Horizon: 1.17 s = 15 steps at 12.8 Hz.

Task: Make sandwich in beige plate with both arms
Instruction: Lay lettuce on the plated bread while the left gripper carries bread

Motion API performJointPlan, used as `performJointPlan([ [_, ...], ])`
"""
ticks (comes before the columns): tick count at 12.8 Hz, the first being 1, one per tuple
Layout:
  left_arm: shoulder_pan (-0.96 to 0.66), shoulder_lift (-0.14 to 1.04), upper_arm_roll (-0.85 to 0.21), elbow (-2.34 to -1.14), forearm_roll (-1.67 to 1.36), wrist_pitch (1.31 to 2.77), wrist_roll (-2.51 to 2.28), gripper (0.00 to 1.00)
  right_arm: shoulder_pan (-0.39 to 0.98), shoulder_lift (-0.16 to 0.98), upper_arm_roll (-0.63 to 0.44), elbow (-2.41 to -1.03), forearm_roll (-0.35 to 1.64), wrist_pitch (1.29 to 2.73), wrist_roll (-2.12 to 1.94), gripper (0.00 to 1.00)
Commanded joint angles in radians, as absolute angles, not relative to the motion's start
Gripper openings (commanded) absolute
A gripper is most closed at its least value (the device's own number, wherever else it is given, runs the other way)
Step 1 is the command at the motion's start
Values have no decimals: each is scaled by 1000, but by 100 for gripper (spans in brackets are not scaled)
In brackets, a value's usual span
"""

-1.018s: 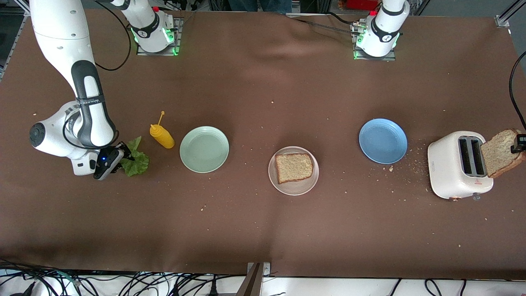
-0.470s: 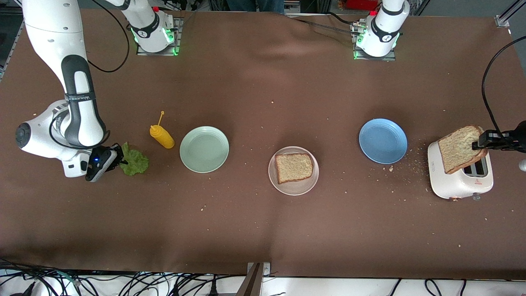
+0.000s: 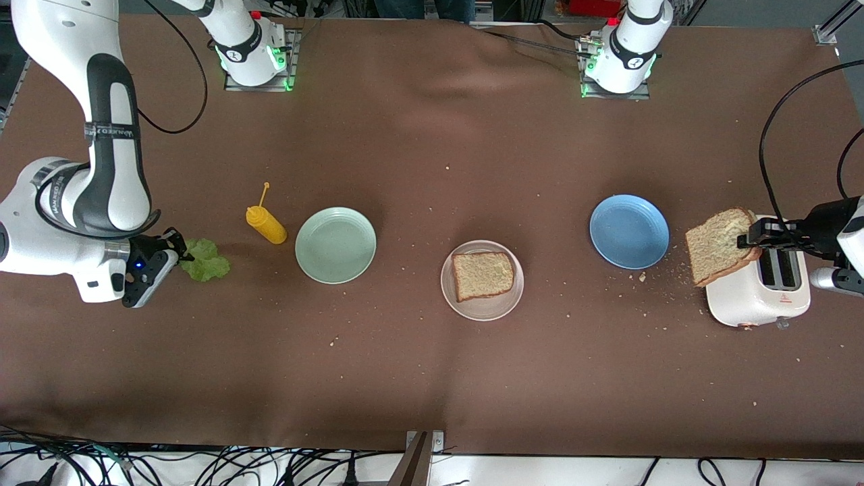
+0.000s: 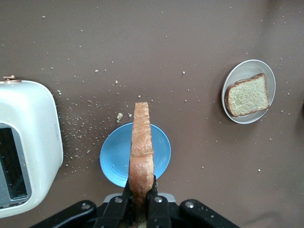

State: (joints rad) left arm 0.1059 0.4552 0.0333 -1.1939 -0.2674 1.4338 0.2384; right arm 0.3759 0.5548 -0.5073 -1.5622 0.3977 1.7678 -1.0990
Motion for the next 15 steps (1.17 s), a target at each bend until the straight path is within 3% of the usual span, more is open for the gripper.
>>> performJointPlan([
  [1, 103, 462, 41, -1192, -321, 1422, 229, 0, 466, 554, -511, -1383, 338, 1542, -825, 0],
  [4, 95, 469, 41, -1190, -330, 1422, 227, 0, 575, 552, -505, -1303, 348, 1451, -526, 0],
  [8, 89, 474, 41, -1190, -330, 1422, 229, 0, 734, 557, -502, -1259, 455, 1463, -84, 0],
  [11, 89, 474, 41, -1192, -337, 1422, 229, 0, 824, 587, -485, -1261, 598, 1636, 243, 0],
  [15, 87, 477, 41, -1192, -342, 1422, 230, 0, 853, 659, -347, -1259, 681, 1993, 645, 0],
])
